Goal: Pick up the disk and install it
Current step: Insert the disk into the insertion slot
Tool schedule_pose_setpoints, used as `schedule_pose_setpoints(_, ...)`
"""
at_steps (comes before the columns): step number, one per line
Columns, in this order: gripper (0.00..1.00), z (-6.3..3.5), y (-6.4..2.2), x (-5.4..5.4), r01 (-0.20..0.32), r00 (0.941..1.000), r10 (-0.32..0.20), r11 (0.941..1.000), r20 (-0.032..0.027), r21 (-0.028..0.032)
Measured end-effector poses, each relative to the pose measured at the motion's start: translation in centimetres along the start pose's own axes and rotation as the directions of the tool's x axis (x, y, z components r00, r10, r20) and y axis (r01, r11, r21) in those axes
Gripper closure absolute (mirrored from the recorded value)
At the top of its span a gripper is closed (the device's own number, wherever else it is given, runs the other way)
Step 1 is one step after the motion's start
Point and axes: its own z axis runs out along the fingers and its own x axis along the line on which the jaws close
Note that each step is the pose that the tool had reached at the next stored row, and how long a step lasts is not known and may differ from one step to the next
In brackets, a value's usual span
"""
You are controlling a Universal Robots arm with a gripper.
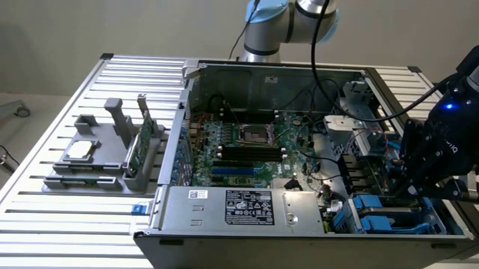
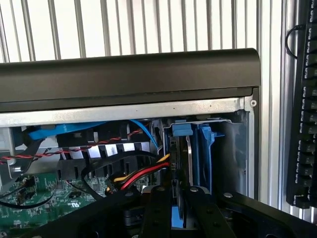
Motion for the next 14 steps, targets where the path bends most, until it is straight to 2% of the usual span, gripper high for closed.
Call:
schedule_pose_setpoints(4, 0.84, -0.03, 0.11, -0.13, 0.000, 1.0000, 0.000, 1.0000, -0.0010, 0.0028)
schedule_pose_setpoints(9, 0.84, 0.05, 0.30, -0.57, 0.000, 0.9999, 0.000, 1.0000, -0.0113, 0.0039)
schedule_pose_setpoints(14, 0.84, 0.19, 0.28, -0.57, 0.000, 0.9999, 0.000, 1.0000, -0.0148, 0.0041)
